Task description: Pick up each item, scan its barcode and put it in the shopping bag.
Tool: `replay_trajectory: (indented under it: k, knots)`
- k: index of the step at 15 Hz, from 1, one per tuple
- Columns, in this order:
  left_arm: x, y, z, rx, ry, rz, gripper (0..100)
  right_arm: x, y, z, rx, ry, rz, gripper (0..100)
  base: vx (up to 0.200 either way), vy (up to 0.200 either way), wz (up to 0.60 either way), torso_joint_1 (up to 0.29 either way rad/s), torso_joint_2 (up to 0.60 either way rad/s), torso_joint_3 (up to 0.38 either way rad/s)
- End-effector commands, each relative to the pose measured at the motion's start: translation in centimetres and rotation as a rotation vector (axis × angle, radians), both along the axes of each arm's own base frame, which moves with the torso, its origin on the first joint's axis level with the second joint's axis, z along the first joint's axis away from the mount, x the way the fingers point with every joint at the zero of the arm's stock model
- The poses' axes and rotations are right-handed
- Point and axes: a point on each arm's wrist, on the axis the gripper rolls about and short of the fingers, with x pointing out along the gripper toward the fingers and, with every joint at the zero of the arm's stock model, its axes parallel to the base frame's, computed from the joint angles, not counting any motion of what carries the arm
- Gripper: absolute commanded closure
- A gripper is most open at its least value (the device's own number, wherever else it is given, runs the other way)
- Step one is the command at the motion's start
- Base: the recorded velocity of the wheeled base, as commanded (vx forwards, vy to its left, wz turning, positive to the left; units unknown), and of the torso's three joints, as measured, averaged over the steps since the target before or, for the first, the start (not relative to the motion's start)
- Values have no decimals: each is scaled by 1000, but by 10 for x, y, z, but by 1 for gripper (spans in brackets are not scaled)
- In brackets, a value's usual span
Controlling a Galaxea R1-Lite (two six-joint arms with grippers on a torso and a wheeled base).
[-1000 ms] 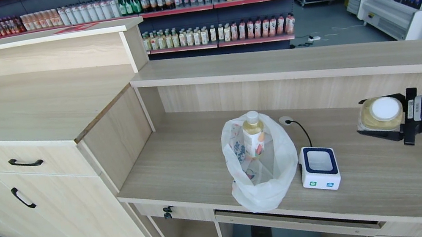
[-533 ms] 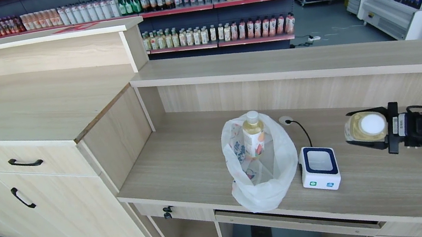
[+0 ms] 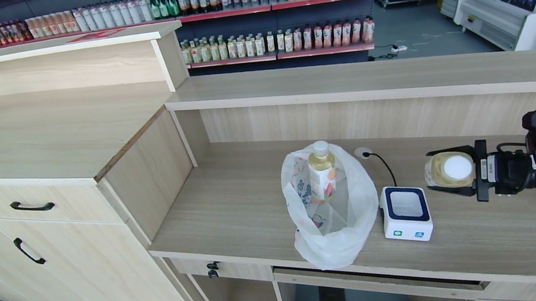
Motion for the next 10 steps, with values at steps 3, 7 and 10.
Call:
replay_trajectory:
  k: [3, 7, 10]
  knots:
    - [0, 0, 0, 0, -1, 0, 0, 8, 7, -8, -5, -21, 24, 100, 0, 0, 0, 0, 0, 0]
    - [0, 0, 0, 0, -1, 0, 0, 9, 11, -12, -8, -21, 38, 100, 0, 0, 0, 0, 0, 0]
    - [0, 0, 0, 0, -1, 0, 0, 14, 18, -17, -13, -45, 57, 100, 0, 0, 0, 0, 0, 0]
